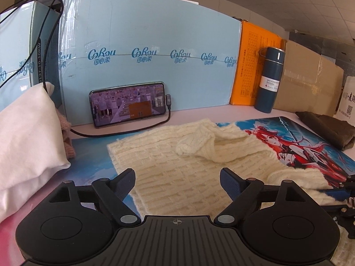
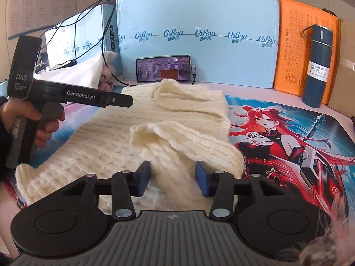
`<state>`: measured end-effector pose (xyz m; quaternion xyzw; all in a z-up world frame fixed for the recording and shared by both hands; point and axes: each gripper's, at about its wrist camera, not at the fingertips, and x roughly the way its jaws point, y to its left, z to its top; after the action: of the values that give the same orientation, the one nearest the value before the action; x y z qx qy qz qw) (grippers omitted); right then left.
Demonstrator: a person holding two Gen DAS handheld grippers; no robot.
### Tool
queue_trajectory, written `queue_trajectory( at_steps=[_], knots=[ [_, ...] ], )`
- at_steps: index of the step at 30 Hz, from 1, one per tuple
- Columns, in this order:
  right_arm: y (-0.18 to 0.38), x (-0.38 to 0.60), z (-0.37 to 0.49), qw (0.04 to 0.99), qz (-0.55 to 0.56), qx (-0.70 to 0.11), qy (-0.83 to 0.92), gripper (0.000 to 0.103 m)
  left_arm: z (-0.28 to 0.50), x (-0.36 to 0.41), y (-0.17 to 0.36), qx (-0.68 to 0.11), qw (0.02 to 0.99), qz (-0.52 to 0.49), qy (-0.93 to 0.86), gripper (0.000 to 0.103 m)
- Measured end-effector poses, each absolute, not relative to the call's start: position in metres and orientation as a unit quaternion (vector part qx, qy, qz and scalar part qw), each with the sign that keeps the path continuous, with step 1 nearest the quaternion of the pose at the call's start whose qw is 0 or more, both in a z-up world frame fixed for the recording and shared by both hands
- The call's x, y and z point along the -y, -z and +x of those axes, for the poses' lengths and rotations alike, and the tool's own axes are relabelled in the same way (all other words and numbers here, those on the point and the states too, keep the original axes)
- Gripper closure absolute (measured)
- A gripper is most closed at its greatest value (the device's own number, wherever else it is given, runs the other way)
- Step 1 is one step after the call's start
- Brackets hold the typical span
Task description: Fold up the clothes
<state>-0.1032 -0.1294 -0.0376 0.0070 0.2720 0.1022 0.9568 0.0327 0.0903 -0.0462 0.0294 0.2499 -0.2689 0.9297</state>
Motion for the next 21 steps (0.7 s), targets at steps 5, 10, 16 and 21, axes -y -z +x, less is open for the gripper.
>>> queue_trajectory(
  at_steps=[5, 10, 16, 21],
  knots=[
    [0.02, 0.151, -0.119, 0.972, 0.054, -0.225, -0.051, 0.084, 0.031, -0.088, 0.046, -0.248, 0.93, 0.034, 0.269, 0.017],
    [0.016, 0.176, -0.138, 0.973, 0.074, -0.221, -0.004, 0.083, 0.033, -0.088, 0.047, -0.254, 0.93, 0.038, 0.263, 0.017],
    [0.013, 0.199, -0.165, 0.965, 0.074, -0.253, 0.006, 0.041, 0.032, -0.087, 0.047, -0.256, 0.931, 0.043, 0.257, 0.017],
    [-0.001, 0.211, -0.183, 0.968, 0.053, -0.236, 0.071, 0.03, 0.031, -0.086, 0.047, -0.254, 0.932, 0.047, 0.255, 0.016]
  ],
)
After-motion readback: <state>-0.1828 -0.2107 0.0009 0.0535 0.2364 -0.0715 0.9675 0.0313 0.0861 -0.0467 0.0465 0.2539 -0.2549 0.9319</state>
